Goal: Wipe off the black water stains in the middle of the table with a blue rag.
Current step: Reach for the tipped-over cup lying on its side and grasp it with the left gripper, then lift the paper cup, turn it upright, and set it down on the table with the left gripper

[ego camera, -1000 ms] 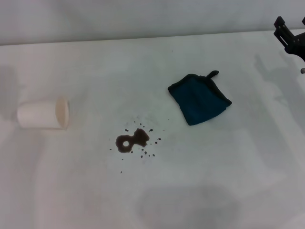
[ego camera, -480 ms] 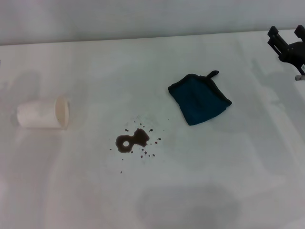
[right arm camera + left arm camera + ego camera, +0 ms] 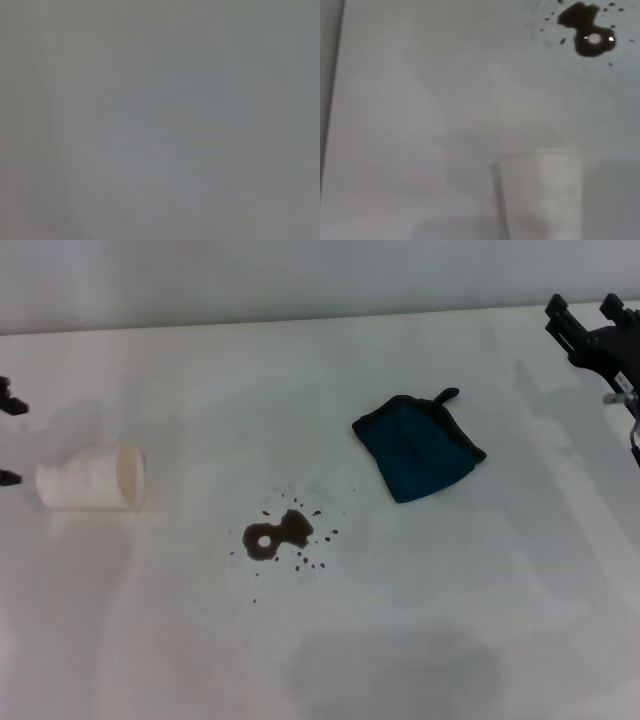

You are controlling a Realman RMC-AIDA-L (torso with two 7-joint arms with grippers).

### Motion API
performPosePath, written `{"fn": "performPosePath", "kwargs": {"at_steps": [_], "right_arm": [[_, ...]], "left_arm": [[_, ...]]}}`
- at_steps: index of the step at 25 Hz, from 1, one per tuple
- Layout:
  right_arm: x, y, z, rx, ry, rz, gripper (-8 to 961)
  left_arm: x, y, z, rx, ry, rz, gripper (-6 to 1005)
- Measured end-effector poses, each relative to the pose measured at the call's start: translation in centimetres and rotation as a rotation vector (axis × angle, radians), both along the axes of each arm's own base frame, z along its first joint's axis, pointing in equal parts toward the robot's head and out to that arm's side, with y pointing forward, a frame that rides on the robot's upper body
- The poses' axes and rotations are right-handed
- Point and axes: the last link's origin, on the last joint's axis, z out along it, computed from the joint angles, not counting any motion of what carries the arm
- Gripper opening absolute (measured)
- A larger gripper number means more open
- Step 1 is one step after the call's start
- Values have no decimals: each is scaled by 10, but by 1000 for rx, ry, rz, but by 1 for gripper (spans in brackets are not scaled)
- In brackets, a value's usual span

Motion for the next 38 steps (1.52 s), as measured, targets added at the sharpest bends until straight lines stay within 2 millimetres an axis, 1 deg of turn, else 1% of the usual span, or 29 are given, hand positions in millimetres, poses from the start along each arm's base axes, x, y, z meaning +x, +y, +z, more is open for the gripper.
{"fn": "performPosePath", "kwargs": {"at_steps": [5,11,15,19,22,29,38], "right_arm": [[-4,4,0,-1,7,9,826],[-4,4,-1,-6,32,7,825],[-4,3,-1,-9,31,5,825],[-3,1,-5,-27,27,5,825],[-3,-3,-12,-68,12,14,825],[-4,-5,-16,-88,10,16,825],[-7,-5,-19,-109,11,34,825]], "left_arm": [[-5,5,-16,35,-39,-17,875],[-8,1,-41,7,-81,23,874],[-11,-1,-48,10,-90,33,874],[-23,-4,-54,39,-89,45,874],[-27,-7,-63,47,-145,47,873],[-34,-6,-65,89,-190,49,872],[-43,-14,-78,99,-201,64,862]]}}
